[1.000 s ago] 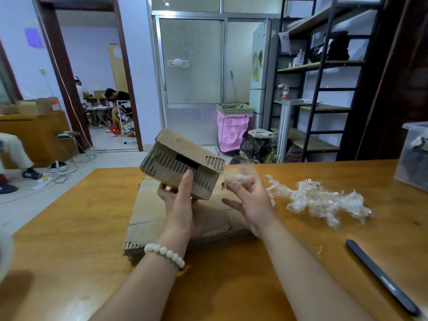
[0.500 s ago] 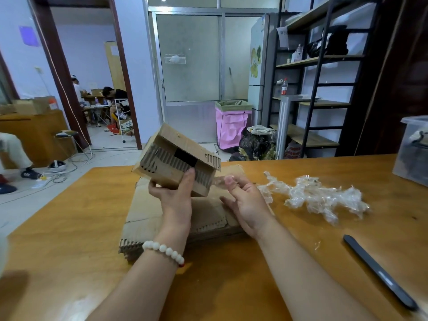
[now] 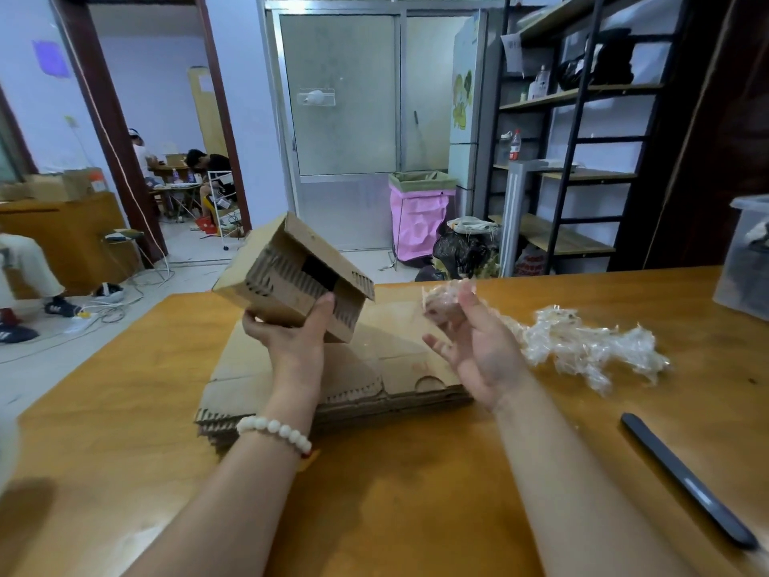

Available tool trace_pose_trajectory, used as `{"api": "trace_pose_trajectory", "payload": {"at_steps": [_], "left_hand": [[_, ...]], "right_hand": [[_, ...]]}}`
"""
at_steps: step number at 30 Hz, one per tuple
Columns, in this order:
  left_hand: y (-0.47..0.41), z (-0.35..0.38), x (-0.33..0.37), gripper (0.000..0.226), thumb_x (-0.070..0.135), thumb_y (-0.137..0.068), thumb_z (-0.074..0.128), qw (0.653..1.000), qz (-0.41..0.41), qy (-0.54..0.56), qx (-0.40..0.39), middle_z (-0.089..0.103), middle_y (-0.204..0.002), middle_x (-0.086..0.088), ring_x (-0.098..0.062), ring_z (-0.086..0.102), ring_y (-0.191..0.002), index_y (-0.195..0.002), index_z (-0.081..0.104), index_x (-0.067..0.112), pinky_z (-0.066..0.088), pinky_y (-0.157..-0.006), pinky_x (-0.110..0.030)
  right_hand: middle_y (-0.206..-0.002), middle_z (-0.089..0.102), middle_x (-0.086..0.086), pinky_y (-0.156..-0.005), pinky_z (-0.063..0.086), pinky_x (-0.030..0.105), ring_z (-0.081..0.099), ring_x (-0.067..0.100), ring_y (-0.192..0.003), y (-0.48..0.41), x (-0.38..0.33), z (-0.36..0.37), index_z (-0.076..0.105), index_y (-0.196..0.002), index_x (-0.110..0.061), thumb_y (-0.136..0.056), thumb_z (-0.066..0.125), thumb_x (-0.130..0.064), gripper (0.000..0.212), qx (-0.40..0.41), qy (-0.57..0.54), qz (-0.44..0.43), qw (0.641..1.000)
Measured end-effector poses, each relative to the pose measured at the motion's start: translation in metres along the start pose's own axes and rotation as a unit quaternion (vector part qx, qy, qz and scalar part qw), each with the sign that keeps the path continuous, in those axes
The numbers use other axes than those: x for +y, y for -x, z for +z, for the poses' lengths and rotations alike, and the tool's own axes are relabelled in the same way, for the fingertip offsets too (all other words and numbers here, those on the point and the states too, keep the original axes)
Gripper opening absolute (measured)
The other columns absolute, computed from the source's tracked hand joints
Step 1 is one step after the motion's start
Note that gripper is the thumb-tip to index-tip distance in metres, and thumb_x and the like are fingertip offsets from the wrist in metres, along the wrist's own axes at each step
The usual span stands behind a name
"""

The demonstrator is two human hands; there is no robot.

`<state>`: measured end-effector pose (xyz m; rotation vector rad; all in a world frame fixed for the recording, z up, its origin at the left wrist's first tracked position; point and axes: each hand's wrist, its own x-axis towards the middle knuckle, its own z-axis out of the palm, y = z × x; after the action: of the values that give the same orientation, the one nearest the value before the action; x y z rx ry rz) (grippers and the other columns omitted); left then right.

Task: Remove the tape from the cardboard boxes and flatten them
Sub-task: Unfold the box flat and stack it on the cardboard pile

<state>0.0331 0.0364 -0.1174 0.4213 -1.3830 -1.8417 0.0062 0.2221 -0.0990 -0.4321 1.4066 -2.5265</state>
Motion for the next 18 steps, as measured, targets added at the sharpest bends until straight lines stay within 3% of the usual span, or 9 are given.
{"api": "trace_pose_trajectory", "payload": {"at_steps": [2,4,7,11,16,18], "left_hand": [[0.003,0.003,-0.001,0.099,0.017,-0.082,0.075,1.0,0.005,-0.006,-0.016,0.037,-0.139,-0.009,-0.02,0.042,-0.124,-0.147,0.001,0.019,0.034,-0.103,-0.03],[0.004,0.004,-0.001,0.099,0.017,-0.082,0.075,1.0,0.007,-0.009,-0.025,0.036,-0.14,-0.009,-0.019,0.041,-0.123,-0.147,0.0,0.02,0.034,-0.101,-0.03],[0.005,0.002,-0.003,0.1,0.017,-0.081,0.076,0.999,0.012,-0.014,-0.032,0.036,-0.143,-0.009,-0.021,0.041,-0.127,-0.146,0.0,0.022,0.036,-0.104,-0.033],[0.008,0.003,-0.003,0.1,0.015,-0.081,0.076,0.999,0.021,-0.013,-0.041,0.034,-0.144,-0.009,-0.019,0.04,-0.128,-0.146,0.0,0.022,0.037,-0.101,-0.03],[0.01,0.002,-0.004,0.108,0.02,-0.075,0.081,0.998,0.026,-0.024,-0.049,0.035,-0.145,-0.009,-0.022,0.042,-0.129,-0.147,0.001,0.023,0.041,-0.108,-0.043],[0.013,0.001,-0.004,0.122,0.03,-0.063,0.088,0.997,0.021,-0.039,-0.059,0.034,-0.147,-0.009,-0.024,0.043,-0.13,-0.148,0.0,0.026,0.041,-0.108,-0.048]], "right_hand": [[-0.098,0.067,0.002,-0.084,0.048,0.034,0.06,0.016,-0.098,-0.005,0.005,-0.001,0.06,-0.101,-0.014,-0.089,0.059,-0.03,0.02,0.042,0.062,-0.011,0.997],[-0.103,0.065,0.002,-0.083,0.049,0.032,0.061,0.013,-0.094,-0.009,0.009,-0.005,0.058,-0.101,-0.016,-0.093,0.057,-0.021,0.009,0.089,0.139,-0.025,0.986],[-0.099,0.06,-0.006,-0.088,0.052,0.037,0.061,0.012,-0.087,-0.011,0.015,-0.007,0.045,-0.117,-0.02,-0.09,0.063,-0.019,0.032,0.121,0.194,-0.034,0.973],[-0.094,0.062,-0.011,-0.089,0.052,0.041,0.062,0.017,-0.091,-0.01,0.019,-0.009,0.04,-0.111,-0.023,-0.086,0.069,-0.029,0.039,0.153,0.271,-0.055,0.949],[-0.094,0.063,-0.006,-0.061,0.045,0.022,0.06,0.008,-0.076,-0.01,0.01,-0.02,0.046,-0.108,-0.021,-0.092,0.061,-0.027,0.022,0.246,0.298,-0.107,0.916],[-0.101,0.06,-0.002,-0.058,0.04,0.019,0.055,0.007,-0.075,-0.016,0.009,-0.029,0.053,-0.114,-0.017,-0.093,0.059,-0.024,0.023,0.286,0.331,-0.13,0.89]]}}
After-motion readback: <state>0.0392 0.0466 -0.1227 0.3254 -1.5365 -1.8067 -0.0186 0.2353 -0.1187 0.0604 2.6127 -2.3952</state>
